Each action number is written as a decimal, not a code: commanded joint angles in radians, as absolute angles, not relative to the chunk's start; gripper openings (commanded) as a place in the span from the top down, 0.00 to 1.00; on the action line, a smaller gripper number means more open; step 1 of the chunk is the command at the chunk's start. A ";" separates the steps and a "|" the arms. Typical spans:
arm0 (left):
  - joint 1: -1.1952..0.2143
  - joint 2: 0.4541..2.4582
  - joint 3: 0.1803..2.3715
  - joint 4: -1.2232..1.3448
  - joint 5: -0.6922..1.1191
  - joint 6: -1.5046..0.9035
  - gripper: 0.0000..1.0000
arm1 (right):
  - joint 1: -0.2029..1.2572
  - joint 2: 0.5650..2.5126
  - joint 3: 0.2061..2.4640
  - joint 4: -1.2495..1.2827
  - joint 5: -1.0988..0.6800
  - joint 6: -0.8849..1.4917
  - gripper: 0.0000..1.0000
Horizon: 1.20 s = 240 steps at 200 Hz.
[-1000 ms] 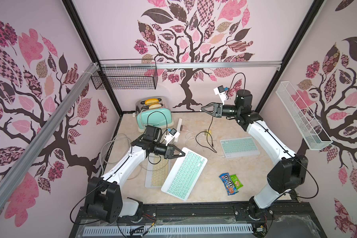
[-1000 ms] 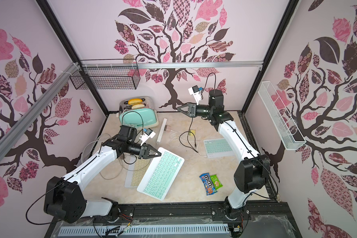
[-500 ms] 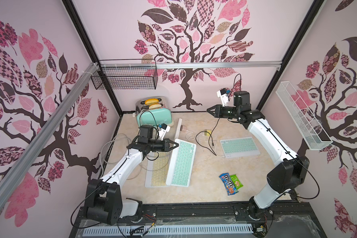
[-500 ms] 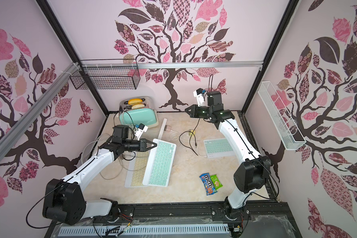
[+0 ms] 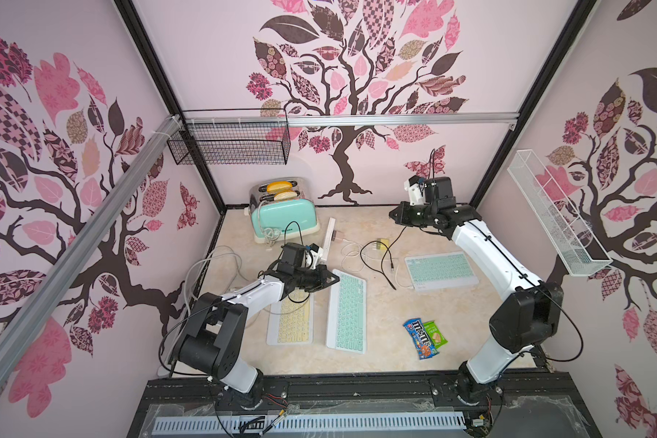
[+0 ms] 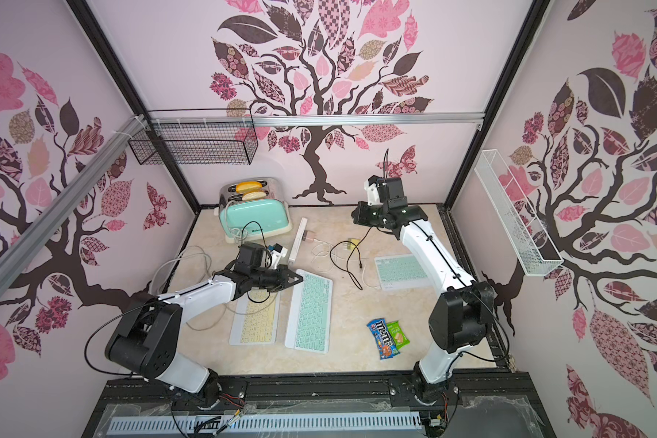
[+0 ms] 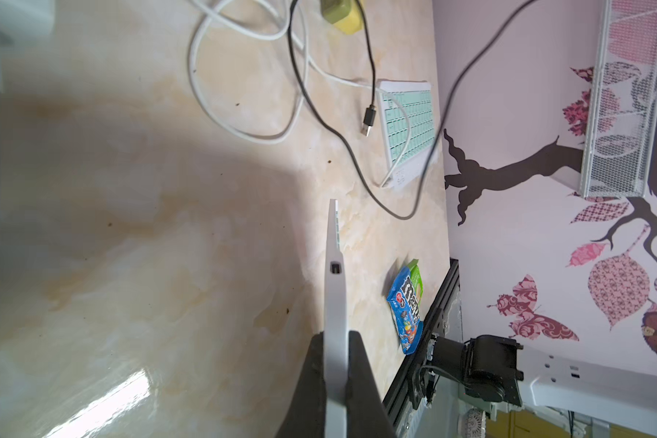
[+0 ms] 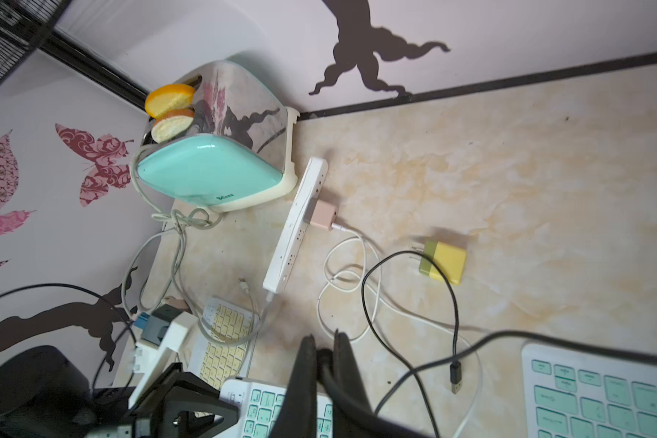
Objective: Unplug the wireless keyboard
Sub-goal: Place the keyboard at the center of the board.
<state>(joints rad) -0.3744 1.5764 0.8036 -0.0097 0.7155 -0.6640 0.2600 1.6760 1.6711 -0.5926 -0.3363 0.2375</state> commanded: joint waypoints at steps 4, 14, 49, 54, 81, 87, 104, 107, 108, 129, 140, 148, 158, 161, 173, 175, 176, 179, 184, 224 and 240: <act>-0.385 1.610 0.791 0.150 0.696 -0.724 1.00 | 0.255 1.625 1.733 -0.564 -0.284 0.224 1.00; -0.386 1.629 0.788 0.152 0.695 -0.726 1.00 | 0.254 1.617 1.733 -0.545 -0.300 0.234 1.00; -0.391 1.697 0.751 0.240 0.692 -0.759 1.00 | 0.255 1.589 1.666 -0.471 -0.343 0.281 1.00; -0.395 1.707 0.743 0.263 0.690 -0.771 1.00 | 0.255 1.589 1.654 -0.465 -0.354 0.288 1.00; -0.413 1.749 0.736 0.309 0.667 -0.799 1.00 | 0.254 1.594 1.584 -0.436 -0.407 0.327 1.00; -0.416 1.755 0.737 0.310 0.661 -0.801 0.98 | 0.255 1.594 1.567 -0.428 -0.416 0.334 1.00; -0.414 1.768 0.734 0.301 0.640 -0.798 0.91 | 0.254 1.588 1.524 -0.412 -0.429 0.344 1.00; -0.416 1.771 0.735 0.296 0.637 -0.794 0.89 | 0.255 1.587 1.519 -0.409 -0.430 0.344 1.00; -0.415 1.772 0.735 0.295 0.636 -0.793 0.88 | 0.255 1.586 1.517 -0.409 -0.431 0.344 1.00; -0.415 1.779 0.729 0.279 0.619 -0.787 0.75 | 0.254 1.585 1.488 -0.408 -0.440 0.343 1.00; -0.415 1.777 0.727 0.277 0.611 -0.784 0.72 | 0.254 1.585 1.486 -0.412 -0.441 0.341 1.00; -0.414 1.774 0.728 0.267 0.609 -0.777 0.69 | 0.255 1.585 1.490 -0.413 -0.443 0.339 1.00; -0.415 1.768 0.737 0.246 0.603 -0.767 0.65 | 0.255 1.585 1.496 -0.416 -0.443 0.337 1.00; -0.414 1.765 0.739 0.240 0.602 -0.764 0.65 | 0.255 1.586 1.499 -0.417 -0.443 0.337 1.00; -0.415 1.753 0.746 0.221 0.597 -0.750 0.64 | 0.254 1.588 1.506 -0.425 -0.443 0.337 1.00; -0.414 1.750 0.748 0.214 0.594 -0.747 0.64 | 0.255 1.589 1.505 -0.427 -0.443 0.337 1.00; -0.414 1.747 0.749 0.211 0.593 -0.746 0.64 | 0.255 1.589 1.505 -0.428 -0.443 0.337 1.00; -0.416 1.744 0.751 0.200 0.587 -0.741 0.63 | 0.256 1.589 1.508 -0.432 -0.443 0.339 1.00; -0.416 1.736 0.755 0.180 0.579 -0.731 0.62 | 0.255 1.590 1.506 -0.439 -0.443 0.340 1.00; -0.415 1.662 0.784 0.040 0.521 -0.659 0.49 | 0.292 1.562 1.415 -0.461 -0.449 0.371 1.00; -0.417 1.635 0.800 0.002 0.509 -0.636 0.48 | 0.317 1.537 1.353 -0.462 -0.463 0.380 1.00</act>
